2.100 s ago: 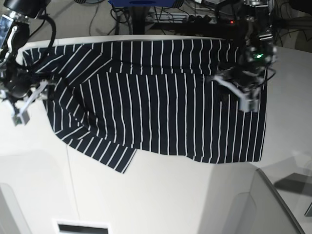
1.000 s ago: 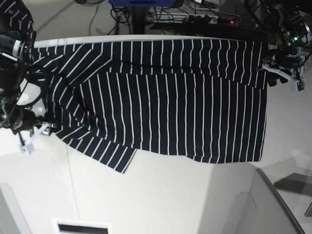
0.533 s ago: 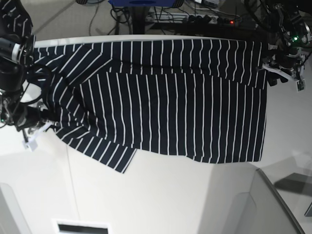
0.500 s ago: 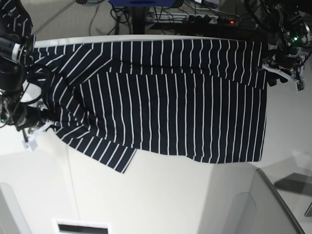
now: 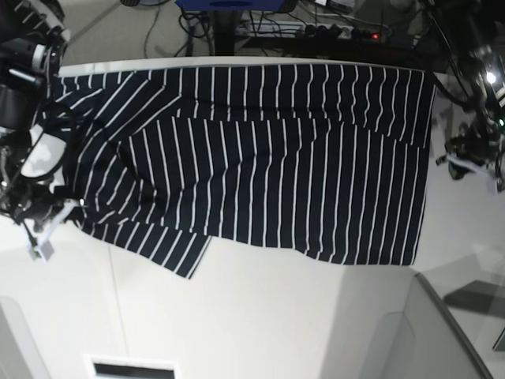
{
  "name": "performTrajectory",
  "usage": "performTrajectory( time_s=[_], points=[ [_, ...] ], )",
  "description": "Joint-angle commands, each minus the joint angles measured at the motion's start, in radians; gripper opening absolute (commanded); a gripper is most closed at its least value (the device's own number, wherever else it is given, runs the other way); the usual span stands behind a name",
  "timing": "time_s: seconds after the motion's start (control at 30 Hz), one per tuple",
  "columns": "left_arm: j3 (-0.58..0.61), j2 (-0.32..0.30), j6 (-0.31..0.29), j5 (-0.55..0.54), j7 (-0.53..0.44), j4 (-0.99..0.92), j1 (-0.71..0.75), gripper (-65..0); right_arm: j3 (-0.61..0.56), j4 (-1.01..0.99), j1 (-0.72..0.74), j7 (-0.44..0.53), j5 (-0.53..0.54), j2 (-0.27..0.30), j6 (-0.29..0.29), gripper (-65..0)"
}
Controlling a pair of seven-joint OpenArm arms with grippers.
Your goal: Layout the t-shirt on the table in an organized manner, then fold the t-shirt properly
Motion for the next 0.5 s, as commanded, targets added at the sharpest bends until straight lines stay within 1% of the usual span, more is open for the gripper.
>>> performTrajectory(
  time_s=[0.0,0.03,0.1,0.13,0.2,0.23,0.27,0.33,0.4,0.47],
  points=[
    [0.034,-0.039,-0.016,-0.005,-0.012,-0.038,-0.045,-35.5,-0.001,0.052,0.014,0.008,0.015,0.019,0.004,-64.4],
    [0.078,-0.059,-0.017,-0.005,-0.012,-0.098,-0.083,-31.6,-0.002,0.078,0.003,0.002,0.015,0.016,0.004,-64.4],
    [0.124,-0.078,-0.019,-0.006,-0.014,-0.187,-0.141,-22.4,-0.002,0.122,-0.012,-0.007,0.015,-0.002,0.004,-64.4],
    [0.137,-0.081,-0.019,-0.009,-0.015,-0.227,-0.169,-16.3,-0.004,0.144,-0.014,-0.015,0.015,-0.007,0.004,-64.4],
    [0.137,-0.081,-0.020,-0.009,-0.015,-0.268,-0.204,-9.5,-0.004,0.164,-0.017,-0.035,0.015,-0.011,0.004,-64.4],
    [0.143,-0.081,-0.020,-0.009,-0.017,-0.279,-0.220,-8.6,-0.004,0.170,-0.018,-0.040,0.015,-0.011,0.004,-64.4],
    [0.144,-0.079,-0.020,-0.009,-0.022,-0.288,-0.230,-8.9,-0.004,0.170,-0.018,-0.041,0.015,-0.013,0.006,-64.4],
    [0.146,-0.070,-0.020,-0.009,-0.055,-0.308,-0.253,-8.9,-0.004,0.170,-0.018,-0.041,0.015,-0.013,0.006,-64.4],
    [0.146,-0.055,-0.020,-0.005,-0.086,-0.353,-0.281,-8.9,-0.004,0.170,-0.018,-0.041,0.015,-0.014,0.006,-64.4],
    [0.147,-0.050,-0.020,-0.005,-0.097,-0.417,-0.315,-8.9,-0.004,0.168,-0.018,-0.040,0.015,-0.014,0.006,-64.4]
  ],
)
